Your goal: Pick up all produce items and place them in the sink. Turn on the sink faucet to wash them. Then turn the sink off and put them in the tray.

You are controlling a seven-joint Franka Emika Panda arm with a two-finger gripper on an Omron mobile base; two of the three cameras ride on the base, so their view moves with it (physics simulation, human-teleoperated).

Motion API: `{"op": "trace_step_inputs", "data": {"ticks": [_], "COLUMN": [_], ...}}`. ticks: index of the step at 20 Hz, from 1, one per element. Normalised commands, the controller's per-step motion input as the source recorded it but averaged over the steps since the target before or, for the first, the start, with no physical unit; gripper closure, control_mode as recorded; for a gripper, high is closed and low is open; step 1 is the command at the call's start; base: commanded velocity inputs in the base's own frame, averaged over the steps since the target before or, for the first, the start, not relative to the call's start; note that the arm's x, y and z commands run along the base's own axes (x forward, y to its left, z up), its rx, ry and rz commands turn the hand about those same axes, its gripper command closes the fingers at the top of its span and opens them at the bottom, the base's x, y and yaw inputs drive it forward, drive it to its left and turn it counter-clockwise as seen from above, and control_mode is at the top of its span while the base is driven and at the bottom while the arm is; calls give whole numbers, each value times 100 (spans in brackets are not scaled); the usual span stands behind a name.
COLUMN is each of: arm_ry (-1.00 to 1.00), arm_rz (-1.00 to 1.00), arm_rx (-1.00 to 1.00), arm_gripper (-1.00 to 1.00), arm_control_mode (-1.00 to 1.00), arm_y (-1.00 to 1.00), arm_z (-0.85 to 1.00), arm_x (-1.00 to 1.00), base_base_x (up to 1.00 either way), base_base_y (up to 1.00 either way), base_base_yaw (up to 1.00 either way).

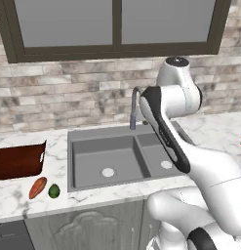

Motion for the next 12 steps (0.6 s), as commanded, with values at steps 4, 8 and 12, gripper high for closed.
{"op": "trace_step_inputs", "data": {"ticks": [4,8,12], "arm_ry": [4,9,4], "arm_rz": [0,3,2], "arm_rx": [-11,-10,-4], "arm_gripper": [-100,-100,-100], "arm_control_mode": [-100,-100,-100], "arm_y": [60,49,41], "arm_z": [-28,-33,-40], "arm_x": [-6,-9,-6], "base_base_x": [0,0,0], "base_base_y": [0,0,0], "base_base_yaw": [0,0,0]}}
